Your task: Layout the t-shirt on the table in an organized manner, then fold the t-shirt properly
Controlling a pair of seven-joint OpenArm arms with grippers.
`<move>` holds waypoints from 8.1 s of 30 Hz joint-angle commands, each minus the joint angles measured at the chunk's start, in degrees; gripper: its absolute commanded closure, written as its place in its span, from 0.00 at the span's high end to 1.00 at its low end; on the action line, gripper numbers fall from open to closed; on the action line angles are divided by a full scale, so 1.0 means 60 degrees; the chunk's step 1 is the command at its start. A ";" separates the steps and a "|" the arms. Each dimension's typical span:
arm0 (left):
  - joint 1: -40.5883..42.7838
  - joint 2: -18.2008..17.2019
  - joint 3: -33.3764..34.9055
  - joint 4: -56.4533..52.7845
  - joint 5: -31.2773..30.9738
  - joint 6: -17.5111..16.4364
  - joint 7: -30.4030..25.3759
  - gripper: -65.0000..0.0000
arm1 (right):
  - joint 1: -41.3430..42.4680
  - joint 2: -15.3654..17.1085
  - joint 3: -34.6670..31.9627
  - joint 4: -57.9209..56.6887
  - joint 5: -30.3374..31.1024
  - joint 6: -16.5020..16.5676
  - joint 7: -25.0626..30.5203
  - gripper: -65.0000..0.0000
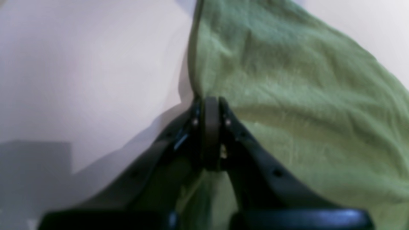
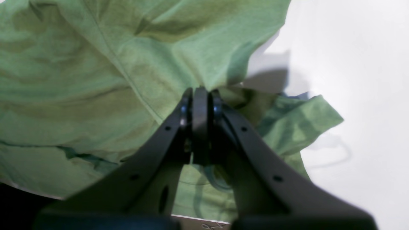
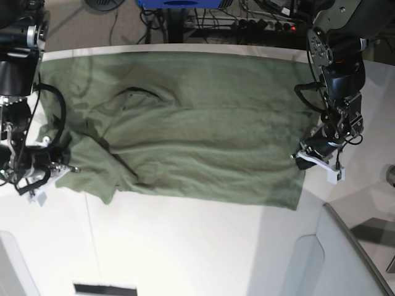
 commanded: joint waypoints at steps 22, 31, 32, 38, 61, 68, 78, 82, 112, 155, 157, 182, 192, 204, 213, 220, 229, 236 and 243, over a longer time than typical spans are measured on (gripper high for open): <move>0.3417 0.0128 -0.0092 0.6898 0.0083 -0.0016 0.4208 0.00 | 0.0198 0.0195 0.0003 0.0082 0.0060 0.0008 0.0348 0.00; 0.3343 -0.0063 -0.0780 0.7221 0.0068 -0.0001 0.4238 0.62 | 0.0183 0.0195 -0.0011 0.0082 0.0060 0.0008 0.0333 0.00; 0.3270 -0.0092 -0.0956 0.7177 0.0068 -0.0001 0.4238 0.60 | 0.0154 0.0195 -0.0011 0.0082 0.0060 0.0008 0.0333 0.00; 0.1702 -0.0136 -0.1147 0.5536 0.0083 -0.0001 0.3989 0.37 | 0.0110 0.0209 -0.0011 0.0082 0.0060 0.0008 0.0348 0.00; -0.0627 -0.0473 -0.1103 0.0085 0.0303 0.0233 0.0516 0.73 | 0.0081 0.0209 -0.0011 0.0082 0.0060 0.0022 0.0362 0.00; -0.1111 -0.0253 -0.1103 -0.1351 0.1402 0.0336 -0.0539 0.73 | 0.0081 0.0209 -0.0011 0.0082 0.0060 0.0022 0.0362 0.00; -0.1155 -0.0004 -0.1103 -0.1483 0.1446 0.0336 -0.0715 0.30 | 0.0066 0.0209 -0.0011 0.0082 0.0060 0.0022 0.0362 0.00; -0.1155 -0.0004 -0.1103 -0.1453 0.1446 0.0365 -0.0715 0.00 | 0.0066 0.0209 -0.0011 0.0082 0.0060 0.0022 0.0362 0.00; -0.1770 -0.0165 0.0670 0.1331 0.1314 0.0350 -0.0641 0.00 | 0.0286 0.0400 -0.0041 0.0068 0.0045 0.1561 0.3600 0.00; 0.0516 -0.0444 0.0817 0.4994 -0.0444 0.0336 0.2128 0.00 | 0.1561 -0.0465 0.0047 -0.4313 -0.4643 0.5583 0.9432 0.00; 0.0882 -0.0414 0.0817 0.5287 -0.0430 0.0336 0.2289 0.00 | 0.1546 -0.0494 0.0077 -0.4372 -0.4629 0.5583 0.9227 0.01; 0.1673 -0.0444 0.1125 0.5331 -0.0430 0.0336 0.2245 0.00 | 0.3260 -0.1769 0.3549 -0.0812 -0.3969 0.4565 0.0421 0.71; 0.1732 -0.0458 0.1051 0.5331 -0.0430 0.0336 0.2245 0.00 | 0.4359 -0.1710 0.4296 -0.4973 -0.3955 0.1693 0.3322 0.71; 0.1761 -0.0429 0.1095 0.5331 -0.0430 0.0336 0.2230 0.00 | 0.4388 -0.1695 0.4458 -0.5749 -0.3969 0.0301 0.4040 0.41; 0.1776 -0.0444 0.1066 0.5331 -0.0430 0.0336 0.2230 0.00 | 0.4242 -0.1695 0.4458 -0.5749 -0.3984 0.0140 0.4054 0.55; 0.1776 -0.0444 0.1110 0.5331 -0.0430 0.0336 0.2230 0.00 | 0.4110 -0.1695 0.4458 -0.5749 -0.3984 0.0140 0.4054 0.49; 0.1776 -0.0444 0.1081 0.5316 -0.0430 0.0336 0.2230 0.00 | 0.4125 -0.1710 0.4472 -0.6086 -0.3984 0.0140 0.4069 0.33; 0.1776 -0.0444 0.1081 0.5316 -0.0430 0.0336 0.2230 0.00 | 0.4139 -0.1695 0.4443 -0.6086 -0.3984 0.0140 0.4069 0.00; 0.1746 -0.0444 0.1139 0.5316 -0.0430 0.0336 0.2230 0.00 | 0.4183 -0.1695 0.4384 -0.6013 -0.3999 0.0228 0.4274 0.00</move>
